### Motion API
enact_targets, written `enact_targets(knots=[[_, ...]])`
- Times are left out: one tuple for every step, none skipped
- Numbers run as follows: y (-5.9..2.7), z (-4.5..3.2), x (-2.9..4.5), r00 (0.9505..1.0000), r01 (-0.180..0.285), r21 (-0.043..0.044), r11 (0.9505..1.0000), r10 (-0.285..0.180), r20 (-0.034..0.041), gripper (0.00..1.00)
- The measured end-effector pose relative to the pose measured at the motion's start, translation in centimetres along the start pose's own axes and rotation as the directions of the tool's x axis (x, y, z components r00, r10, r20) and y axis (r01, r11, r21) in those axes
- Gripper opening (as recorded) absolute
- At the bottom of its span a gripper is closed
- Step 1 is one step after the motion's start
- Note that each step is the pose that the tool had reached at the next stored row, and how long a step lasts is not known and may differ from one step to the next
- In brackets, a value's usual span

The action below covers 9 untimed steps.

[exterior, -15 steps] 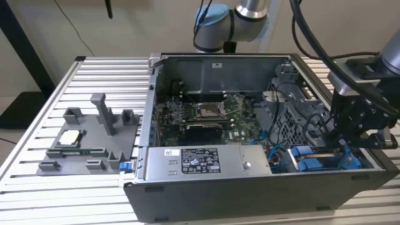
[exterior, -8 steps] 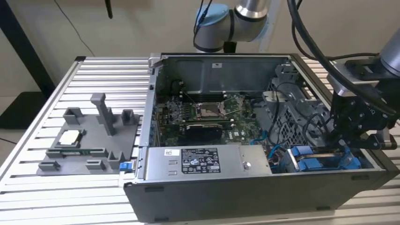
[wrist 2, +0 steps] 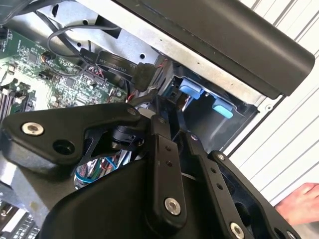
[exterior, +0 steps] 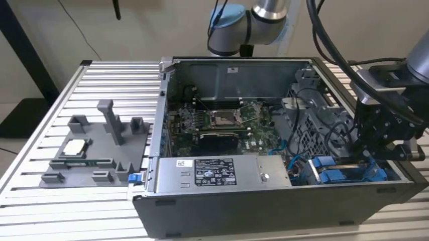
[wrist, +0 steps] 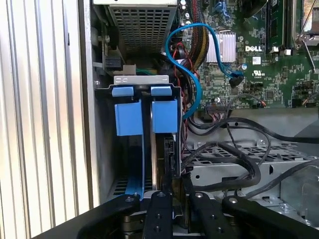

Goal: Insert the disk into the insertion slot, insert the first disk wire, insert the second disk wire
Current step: 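Insert the first disk wire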

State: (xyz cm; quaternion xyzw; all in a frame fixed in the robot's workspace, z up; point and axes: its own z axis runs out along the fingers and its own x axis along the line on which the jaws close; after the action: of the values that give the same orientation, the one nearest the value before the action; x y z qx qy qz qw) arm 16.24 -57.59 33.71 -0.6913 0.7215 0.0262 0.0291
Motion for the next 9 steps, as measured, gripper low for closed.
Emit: enact_targets(knots=[[0.00,0.05,0.00,1.0000,0.000,0.0000,1.0000,0.000,-0.0005,0.19],[0.00,0.15,0.01,1.0000,0.000,0.0000,1.0000,0.000,-0.0011,0.19],[0.00,0.29,0.02,1.0000,0.000,0.0001,1.0000,0.000,-0.0017,0.19],[0.00,0.43,0.04,1.0000,0.000,0.0003,1.0000,0.000,-0.0028,0.19],[0.01,0.55,0.05,1.0000,0.000,0.0002,1.0000,0.000,-0.0034,0.21],[0.01,0.63,0.05,1.0000,0.000,0.0003,1.0000,0.000,-0.0029,0.21],[0.01,0.66,0.05,1.0000,0.000,0.0003,1.0000,0.000,-0.0024,0.27],[0.01,0.57,0.05,1.0000,0.000,-0.0002,1.0000,0.000,-0.0027,0.27],[0.00,0.35,0.03,1.0000,0.000,-0.0012,1.0000,0.000,-0.0024,0.34]])
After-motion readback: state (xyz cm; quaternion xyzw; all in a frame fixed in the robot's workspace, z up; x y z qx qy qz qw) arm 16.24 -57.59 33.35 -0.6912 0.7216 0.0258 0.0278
